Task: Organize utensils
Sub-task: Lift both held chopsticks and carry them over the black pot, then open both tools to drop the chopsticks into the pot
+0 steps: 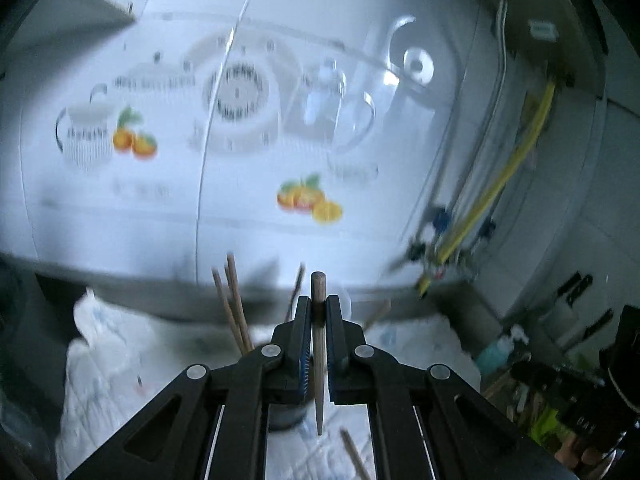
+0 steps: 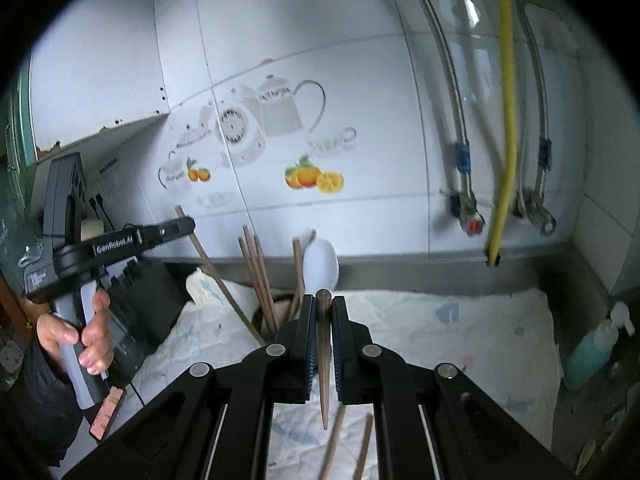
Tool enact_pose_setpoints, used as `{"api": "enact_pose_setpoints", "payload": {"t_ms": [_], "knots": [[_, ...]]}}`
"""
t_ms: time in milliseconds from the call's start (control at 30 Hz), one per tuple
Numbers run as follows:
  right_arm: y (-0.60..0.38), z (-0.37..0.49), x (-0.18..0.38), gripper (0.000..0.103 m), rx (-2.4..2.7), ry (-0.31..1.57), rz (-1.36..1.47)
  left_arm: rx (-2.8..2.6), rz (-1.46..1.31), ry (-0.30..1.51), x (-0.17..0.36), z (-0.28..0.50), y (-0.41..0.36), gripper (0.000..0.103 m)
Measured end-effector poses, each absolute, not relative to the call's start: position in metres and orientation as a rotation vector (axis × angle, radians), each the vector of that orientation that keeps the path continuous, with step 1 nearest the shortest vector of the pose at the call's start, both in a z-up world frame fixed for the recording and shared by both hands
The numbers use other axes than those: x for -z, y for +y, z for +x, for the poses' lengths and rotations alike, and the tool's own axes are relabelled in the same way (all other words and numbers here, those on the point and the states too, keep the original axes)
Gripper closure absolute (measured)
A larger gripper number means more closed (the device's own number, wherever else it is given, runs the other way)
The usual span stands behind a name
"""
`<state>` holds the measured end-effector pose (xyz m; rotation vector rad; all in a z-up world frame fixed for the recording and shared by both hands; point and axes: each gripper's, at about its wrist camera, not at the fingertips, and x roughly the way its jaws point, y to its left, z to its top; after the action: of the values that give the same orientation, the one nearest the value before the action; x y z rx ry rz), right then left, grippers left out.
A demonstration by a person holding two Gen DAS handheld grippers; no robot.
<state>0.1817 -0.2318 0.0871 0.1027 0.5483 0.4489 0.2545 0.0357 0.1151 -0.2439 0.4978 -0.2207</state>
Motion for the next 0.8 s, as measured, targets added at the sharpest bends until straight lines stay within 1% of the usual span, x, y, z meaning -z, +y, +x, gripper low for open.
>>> {"api": "enact_pose_setpoints", "payload": {"t_ms": [133,267,600,800], "knots": [[-0.219,0.190,-0.102,0.093,-0.460,0.521,0.089,0.196,-0.229,0.436,-0.139,0.267,0.045,0.097],[-0.205,0.198,-0.114,0.093,-0.479,0.499,0.076,0.168,-0.220,0.417,-0.141,0.284,0.056,0.097],[-0.166,0.220,-0.136,0.093,-0.503,0.421,0.061,0.142,-0.243,0.572,-0.067,0.322,0.072,0.097],[-0.144,0.245,-0.122,0.093,-0.483,0.428,0.045,0.147,-0.239,0.639,-0.039,0.327,0.072,0.097]]}}
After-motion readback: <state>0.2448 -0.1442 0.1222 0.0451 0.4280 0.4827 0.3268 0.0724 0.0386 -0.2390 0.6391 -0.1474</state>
